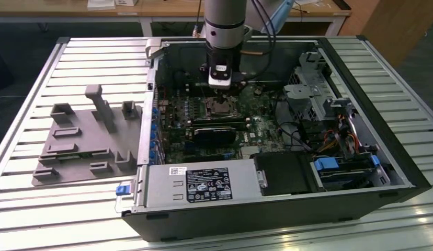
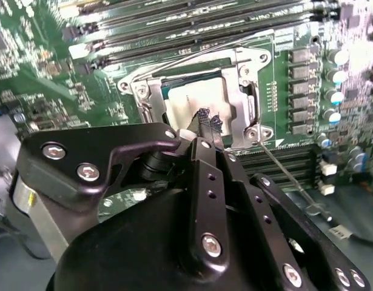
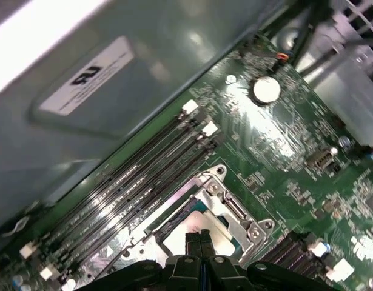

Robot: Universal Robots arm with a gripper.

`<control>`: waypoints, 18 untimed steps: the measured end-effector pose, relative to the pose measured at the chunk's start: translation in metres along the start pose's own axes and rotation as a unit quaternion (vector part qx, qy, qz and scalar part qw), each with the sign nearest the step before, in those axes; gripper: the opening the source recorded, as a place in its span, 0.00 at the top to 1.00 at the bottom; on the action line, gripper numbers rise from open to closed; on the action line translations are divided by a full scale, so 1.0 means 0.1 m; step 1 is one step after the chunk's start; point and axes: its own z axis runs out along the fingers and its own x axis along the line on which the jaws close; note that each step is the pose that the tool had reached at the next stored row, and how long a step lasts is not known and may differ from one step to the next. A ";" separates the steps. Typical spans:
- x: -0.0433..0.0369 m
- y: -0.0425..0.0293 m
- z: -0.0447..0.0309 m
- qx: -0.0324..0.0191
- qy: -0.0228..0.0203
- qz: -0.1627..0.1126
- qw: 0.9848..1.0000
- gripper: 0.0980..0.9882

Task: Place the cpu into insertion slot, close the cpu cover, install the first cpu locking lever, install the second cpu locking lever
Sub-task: 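Close the cpu cover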

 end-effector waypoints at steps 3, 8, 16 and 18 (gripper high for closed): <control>0.000 0.000 0.001 -0.001 0.001 -0.026 1.000 1.00; 0.000 0.000 0.003 -0.002 0.002 -0.072 0.997 1.00; 0.000 0.000 0.008 -0.004 0.004 -0.137 0.991 1.00; -0.001 -0.001 0.009 -0.004 0.004 -0.148 0.989 1.00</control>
